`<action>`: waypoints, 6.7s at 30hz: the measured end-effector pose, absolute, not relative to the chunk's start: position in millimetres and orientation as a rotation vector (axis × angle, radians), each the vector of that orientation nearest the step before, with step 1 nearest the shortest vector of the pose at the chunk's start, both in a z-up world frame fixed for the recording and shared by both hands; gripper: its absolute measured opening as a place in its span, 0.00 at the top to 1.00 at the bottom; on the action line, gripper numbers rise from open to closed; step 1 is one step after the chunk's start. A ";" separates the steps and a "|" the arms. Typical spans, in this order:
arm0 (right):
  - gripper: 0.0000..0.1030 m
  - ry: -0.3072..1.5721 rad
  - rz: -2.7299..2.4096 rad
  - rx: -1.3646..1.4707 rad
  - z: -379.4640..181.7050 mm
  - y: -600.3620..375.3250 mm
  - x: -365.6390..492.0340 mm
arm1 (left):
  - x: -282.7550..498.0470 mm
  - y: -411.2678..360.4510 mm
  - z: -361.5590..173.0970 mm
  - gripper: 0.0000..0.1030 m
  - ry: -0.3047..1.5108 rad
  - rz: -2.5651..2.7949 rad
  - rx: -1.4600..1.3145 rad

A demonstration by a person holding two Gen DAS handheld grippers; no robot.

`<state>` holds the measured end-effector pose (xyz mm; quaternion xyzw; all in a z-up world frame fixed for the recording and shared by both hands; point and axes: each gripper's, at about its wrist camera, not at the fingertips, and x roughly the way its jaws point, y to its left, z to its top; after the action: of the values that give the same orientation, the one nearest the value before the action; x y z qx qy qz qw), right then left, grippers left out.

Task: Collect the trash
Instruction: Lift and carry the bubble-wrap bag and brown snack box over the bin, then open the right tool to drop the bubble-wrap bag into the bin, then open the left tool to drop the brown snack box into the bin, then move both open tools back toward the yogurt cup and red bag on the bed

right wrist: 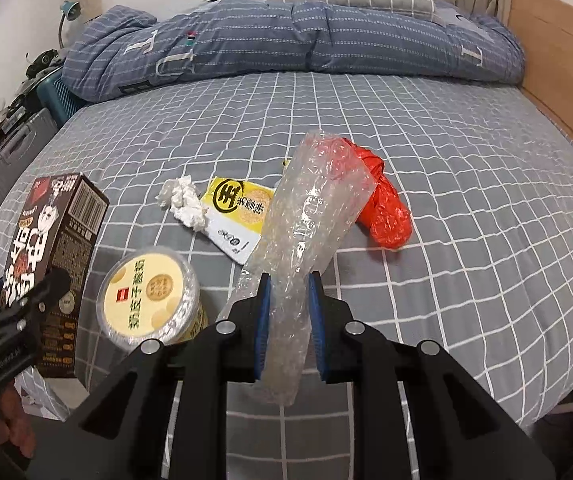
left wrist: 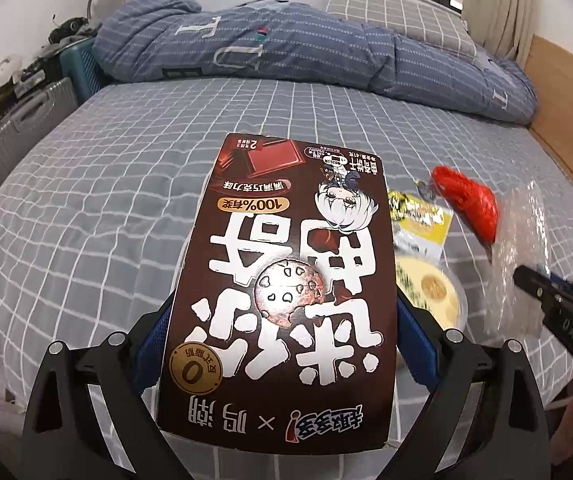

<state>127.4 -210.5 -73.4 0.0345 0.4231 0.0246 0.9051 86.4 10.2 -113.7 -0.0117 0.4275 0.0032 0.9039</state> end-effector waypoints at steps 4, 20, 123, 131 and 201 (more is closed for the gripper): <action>0.82 0.873 0.050 0.069 -72.4 -210.5 113.7 | 65.8 10.5 -118.4 0.11 0.898 -0.001 -0.032; 0.82 0.849 0.072 0.070 -65.5 -202.3 66.8 | -1.2 -0.3 -126.8 0.11 0.913 -0.034 -0.039; 0.27 1.170 0.133 0.008 -206.6 -188.7 -129.6 | -80.1 -16.5 -183.9 0.11 1.209 -0.081 0.012; 0.12 1.126 0.057 0.025 -199.7 -217.9 -134.2 | -98.9 -44.0 -182.9 0.11 1.197 -0.127 0.024; 0.11 0.836 -0.037 -0.035 -94.6 -261.4 191.5 | 116.6 -95.9 -86.7 0.06 0.896 -0.130 0.085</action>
<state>191.5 -261.4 -94.6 -0.0171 0.4057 -0.0180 0.9137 116.6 -95.9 -86.7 0.0409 0.4329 -0.0628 0.8983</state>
